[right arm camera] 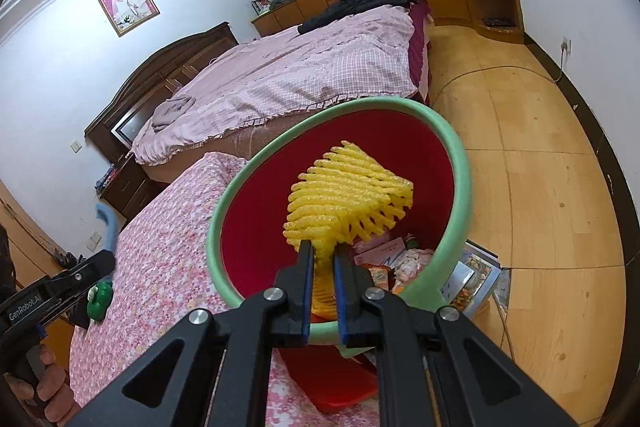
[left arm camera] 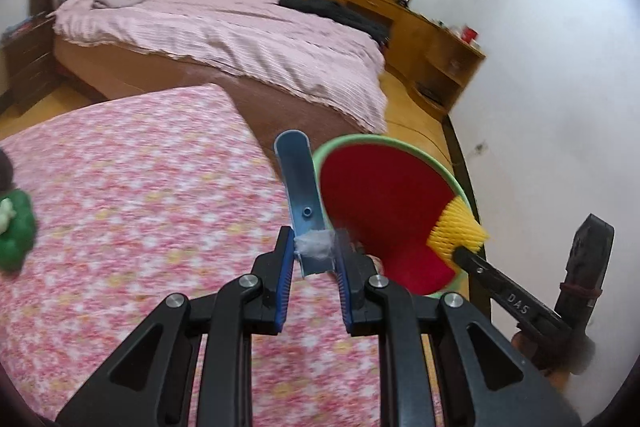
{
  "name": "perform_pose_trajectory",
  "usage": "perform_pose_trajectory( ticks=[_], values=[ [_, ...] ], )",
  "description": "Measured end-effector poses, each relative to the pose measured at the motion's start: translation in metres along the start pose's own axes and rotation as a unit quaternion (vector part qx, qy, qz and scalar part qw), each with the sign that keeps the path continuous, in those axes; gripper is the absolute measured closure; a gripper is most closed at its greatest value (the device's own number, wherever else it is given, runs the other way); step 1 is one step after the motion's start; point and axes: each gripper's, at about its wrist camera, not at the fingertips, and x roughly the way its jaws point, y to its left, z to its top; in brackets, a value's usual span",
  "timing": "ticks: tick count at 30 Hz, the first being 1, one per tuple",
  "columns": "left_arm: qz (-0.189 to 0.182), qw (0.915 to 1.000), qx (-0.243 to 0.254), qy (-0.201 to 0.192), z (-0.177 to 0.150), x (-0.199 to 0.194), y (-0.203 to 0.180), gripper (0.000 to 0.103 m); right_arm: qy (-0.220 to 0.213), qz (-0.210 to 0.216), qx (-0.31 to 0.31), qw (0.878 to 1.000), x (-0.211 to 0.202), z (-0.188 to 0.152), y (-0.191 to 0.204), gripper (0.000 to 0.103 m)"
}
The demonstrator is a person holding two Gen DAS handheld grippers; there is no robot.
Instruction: Collect trash
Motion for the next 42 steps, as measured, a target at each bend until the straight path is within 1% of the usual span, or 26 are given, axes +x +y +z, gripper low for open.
perform_pose_trajectory(
  ticks=[5, 7, 12, 16, 18, 20, 21, 22, 23, 26, 29, 30, 32, 35, 37, 39, 41, 42],
  values=[
    [0.004, 0.9997, 0.017, 0.020, 0.004, 0.024, -0.019, 0.083, -0.013, -0.002, 0.008, 1.000, 0.000, 0.002, -0.006, 0.090],
    [0.006, 0.9992, 0.023, 0.032, 0.006, 0.037, -0.025, 0.083, -0.012, 0.000, 0.014, 1.000, 0.002, 0.002, -0.010, 0.089],
    [0.007, 0.9988, 0.026, 0.042, 0.001, 0.054, -0.030, 0.083, -0.006, 0.007, 0.025, 1.000, 0.007, 0.002, -0.018, 0.088],
    [0.001, 0.9982, 0.030, 0.053, -0.001, 0.067, -0.035, 0.083, -0.003, 0.012, 0.027, 1.000, 0.010, 0.003, -0.021, 0.088],
    [0.006, 0.9981, 0.034, 0.051, 0.000, 0.072, -0.036, 0.083, -0.003, 0.012, 0.030, 0.999, 0.010, 0.004, -0.022, 0.085],
    [0.015, 0.9977, 0.035, 0.056, 0.000, 0.077, -0.038, 0.074, -0.002, 0.011, 0.037, 0.999, 0.011, 0.004, -0.025, 0.084],
    [0.016, 0.9977, 0.030, 0.059, 0.000, 0.078, -0.037, 0.067, -0.001, 0.012, 0.039, 0.999, 0.012, 0.004, -0.025, 0.082],
    [0.016, 0.9978, 0.022, 0.060, 0.000, 0.079, -0.035, 0.065, 0.001, 0.012, 0.040, 0.999, 0.013, 0.005, -0.026, 0.079],
    [0.016, 0.9980, 0.017, 0.059, -0.001, 0.079, -0.033, 0.065, 0.002, 0.011, 0.041, 0.999, 0.013, 0.005, -0.027, 0.075],
    [0.028, 0.9981, 0.003, 0.054, -0.002, 0.076, -0.025, 0.064, 0.000, 0.021, 0.047, 0.999, 0.013, 0.005, -0.027, 0.073],
    [0.035, 0.9980, -0.010, 0.051, -0.003, 0.071, -0.015, 0.064, -0.004, 0.023, 0.047, 0.999, 0.012, 0.004, -0.026, 0.061],
    [0.036, 0.9980, -0.014, 0.051, -0.004, 0.068, -0.013, 0.064, -0.005, 0.023, 0.047, 0.999, 0.012, 0.004, -0.025, 0.060],
    [0.040, 0.9978, -0.025, 0.046, -0.005, 0.061, -0.006, 0.064, -0.004, 0.019, 0.044, 0.999, 0.012, 0.003, -0.022, 0.059],
    [0.049, 0.9975, -0.030, 0.040, -0.007, 0.052, 0.001, 0.064, 0.000, 0.011, 0.040, 0.999, 0.014, -0.001, -0.021, 0.059],
    [0.058, 0.9971, -0.032, 0.038, -0.009, 0.047, 0.007, 0.064, 0.006, 0.013, 0.039, 0.999, 0.014, -0.003, -0.020, 0.057],
    [0.064, 0.9967, -0.038, 0.034, -0.011, 0.039, 0.013, 0.064, 0.007, 0.014, 0.035, 0.999, 0.013, -0.004, -0.018, 0.051],
    [0.066, 0.9964, -0.044, 0.030, -0.012, 0.032, 0.019, 0.064, 0.006, 0.014, 0.030, 0.999, 0.010, -0.006, -0.015, 0.050],
    [0.067, 0.9962, -0.046, 0.029, -0.013, 0.028, 0.022, 0.064, 0.006, 0.012, 0.028, 1.000, 0.009, -0.007, -0.013, 0.047]
  ],
)
